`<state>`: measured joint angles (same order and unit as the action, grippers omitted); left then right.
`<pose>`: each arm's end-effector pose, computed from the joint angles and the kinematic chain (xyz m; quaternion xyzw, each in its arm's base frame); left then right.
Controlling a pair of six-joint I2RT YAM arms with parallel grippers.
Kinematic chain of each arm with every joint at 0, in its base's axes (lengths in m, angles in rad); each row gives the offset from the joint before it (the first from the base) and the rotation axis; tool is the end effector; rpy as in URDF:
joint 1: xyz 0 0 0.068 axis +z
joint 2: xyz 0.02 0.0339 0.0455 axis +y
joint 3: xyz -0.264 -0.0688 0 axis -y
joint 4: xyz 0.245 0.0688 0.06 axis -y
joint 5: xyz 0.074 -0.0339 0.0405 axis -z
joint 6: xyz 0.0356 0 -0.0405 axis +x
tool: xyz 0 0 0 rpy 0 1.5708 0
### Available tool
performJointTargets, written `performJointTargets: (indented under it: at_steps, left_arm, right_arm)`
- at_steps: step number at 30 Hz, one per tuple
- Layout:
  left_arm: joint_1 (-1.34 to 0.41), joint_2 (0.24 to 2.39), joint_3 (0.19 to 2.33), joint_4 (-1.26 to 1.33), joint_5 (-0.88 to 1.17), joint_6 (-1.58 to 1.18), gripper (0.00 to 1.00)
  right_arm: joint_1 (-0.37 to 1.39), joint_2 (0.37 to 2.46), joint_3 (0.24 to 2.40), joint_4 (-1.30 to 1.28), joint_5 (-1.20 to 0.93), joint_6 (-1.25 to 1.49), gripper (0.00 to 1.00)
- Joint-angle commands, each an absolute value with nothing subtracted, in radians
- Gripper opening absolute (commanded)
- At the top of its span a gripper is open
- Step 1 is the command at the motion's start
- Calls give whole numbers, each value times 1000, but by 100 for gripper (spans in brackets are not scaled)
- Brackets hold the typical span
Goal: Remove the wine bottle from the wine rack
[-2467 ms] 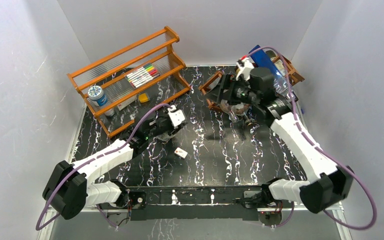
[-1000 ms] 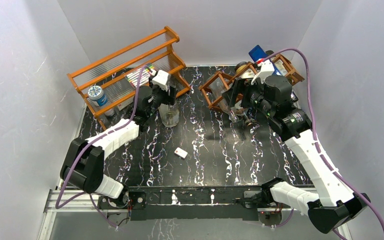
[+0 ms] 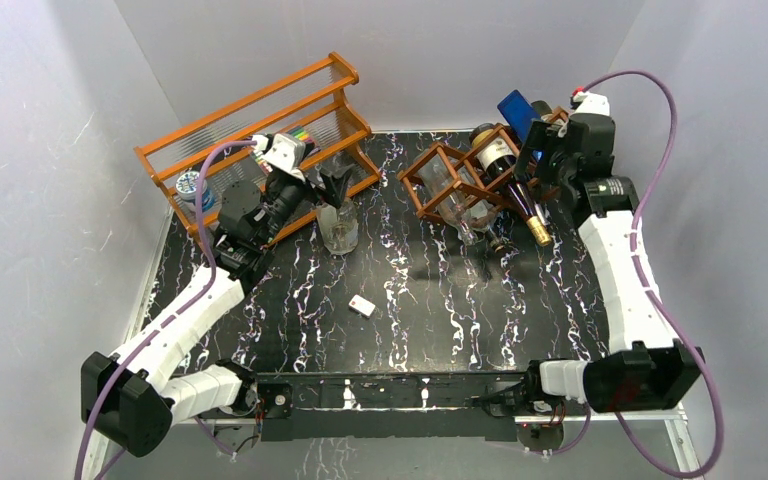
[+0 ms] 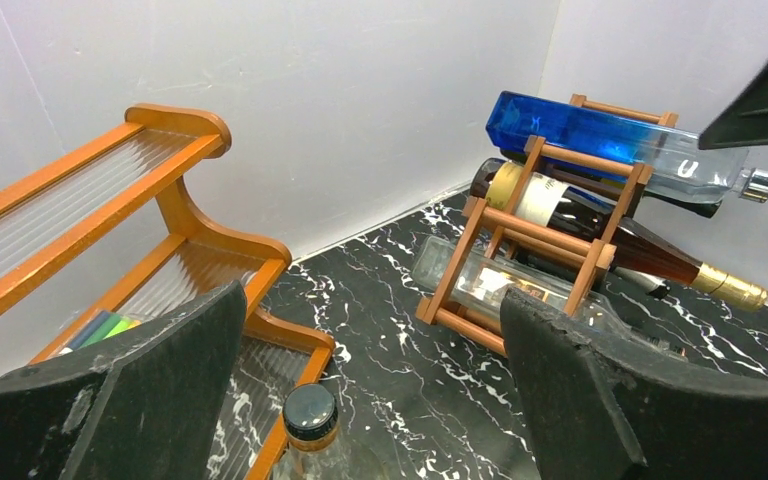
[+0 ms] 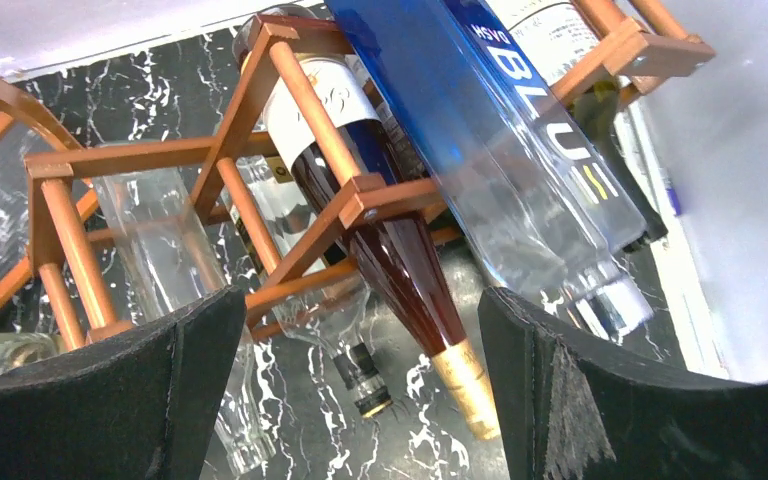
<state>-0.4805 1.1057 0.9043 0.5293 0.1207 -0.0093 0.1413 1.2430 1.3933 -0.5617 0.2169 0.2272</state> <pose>0.2261 -0.1227 0.3944 0.1833 0.5537 -0.2308 0.7788 0.2664 0.0302 0.4160 0.0949 0.8284 0.0107 0.5519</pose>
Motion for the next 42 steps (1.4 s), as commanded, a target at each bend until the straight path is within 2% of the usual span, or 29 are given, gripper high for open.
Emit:
performJointTargets:
  at_steps: [1, 10, 17, 22, 27, 38, 42]
  left_arm:
    - [-491, 1087, 899, 574, 141, -2, 98]
    - [-497, 1088, 896, 576, 153, -2, 98]
    - [-497, 1095, 896, 580, 166, -5, 98]
    - [-497, 1104, 897, 578, 176, -9, 98]
    - [-497, 1115, 901, 570, 167, -7, 98]
    - [-497, 1124, 901, 565, 164, 1, 98]
    - [-497, 1129, 901, 563, 164, 3, 98]
  right_arm:
    - [89, 1288, 1470, -470, -23, 259, 98]
    - [60, 1380, 1478, -440, -10, 306, 94]
    - [60, 1427, 1463, -400, 28, 250, 98]
    - [62, 1500, 1508, -424, 3, 248, 89]
    - [101, 1531, 1503, -411, -18, 281, 90]
    - [174, 1586, 1513, -287, -223, 379, 91]
    - [185, 1596, 1531, -274, -329, 374, 95]
